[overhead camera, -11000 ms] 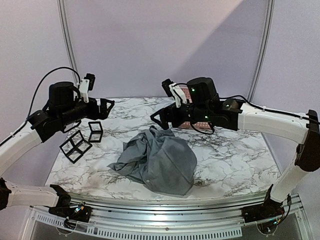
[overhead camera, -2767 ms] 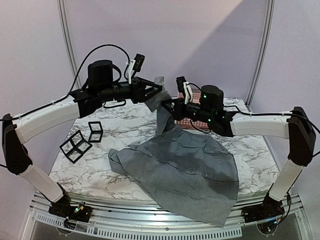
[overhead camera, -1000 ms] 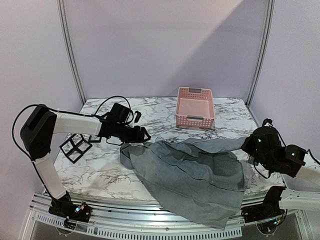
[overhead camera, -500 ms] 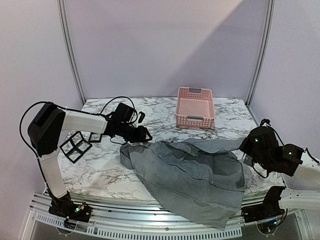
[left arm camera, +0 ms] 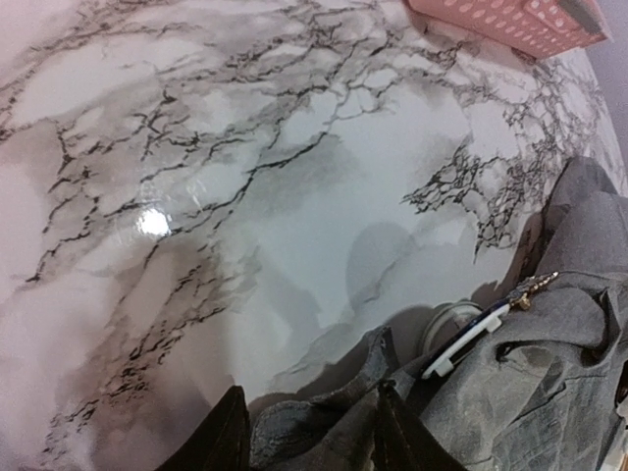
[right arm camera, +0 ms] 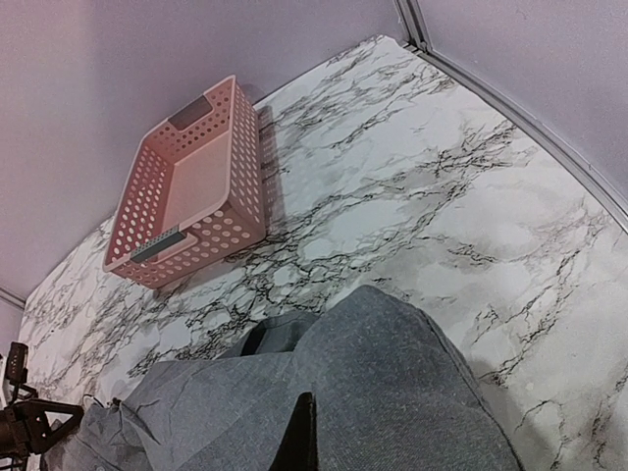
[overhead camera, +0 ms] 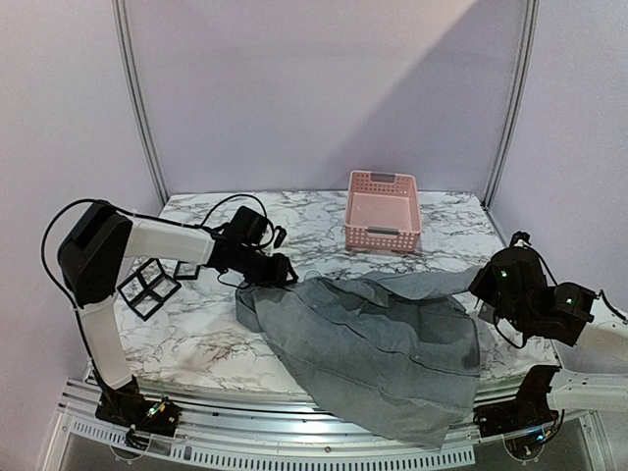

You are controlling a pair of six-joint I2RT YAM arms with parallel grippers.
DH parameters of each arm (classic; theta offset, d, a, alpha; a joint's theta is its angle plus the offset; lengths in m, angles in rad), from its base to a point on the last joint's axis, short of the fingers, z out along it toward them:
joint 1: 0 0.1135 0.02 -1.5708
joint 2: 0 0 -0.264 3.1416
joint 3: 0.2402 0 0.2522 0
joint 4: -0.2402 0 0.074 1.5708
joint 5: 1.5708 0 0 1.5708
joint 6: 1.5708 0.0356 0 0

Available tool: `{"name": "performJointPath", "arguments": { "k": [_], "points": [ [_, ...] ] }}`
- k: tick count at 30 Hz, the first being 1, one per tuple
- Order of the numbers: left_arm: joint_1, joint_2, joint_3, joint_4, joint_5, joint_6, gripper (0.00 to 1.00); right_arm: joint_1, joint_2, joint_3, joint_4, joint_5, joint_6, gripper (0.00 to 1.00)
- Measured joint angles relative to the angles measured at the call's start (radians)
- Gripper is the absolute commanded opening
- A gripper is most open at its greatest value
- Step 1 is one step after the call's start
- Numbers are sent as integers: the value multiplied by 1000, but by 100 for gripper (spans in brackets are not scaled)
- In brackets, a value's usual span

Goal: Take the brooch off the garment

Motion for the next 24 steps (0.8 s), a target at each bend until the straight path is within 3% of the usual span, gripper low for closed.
{"name": "performJointPath", "arguments": {
  "k": [5,9,15,22,24],
  "points": [
    [-8,0,0,-11,-24,0,55,0,0,-5,4,0,0,0],
    [-10,0,0,-18,-47,-4,56,0,5,-6,8,0,-1,0],
    [-14,-2,-2,-22,-50,-7,40,0,6,-12,15,-1,-1,0],
    [-20,-2,-11,-3,-16,-33,4,0,7,-13,27,-1,-4,0],
    [-20,-5,-13,3,-6,-38,0,0,7,-15,39,-2,-8,0]
  ]
}}
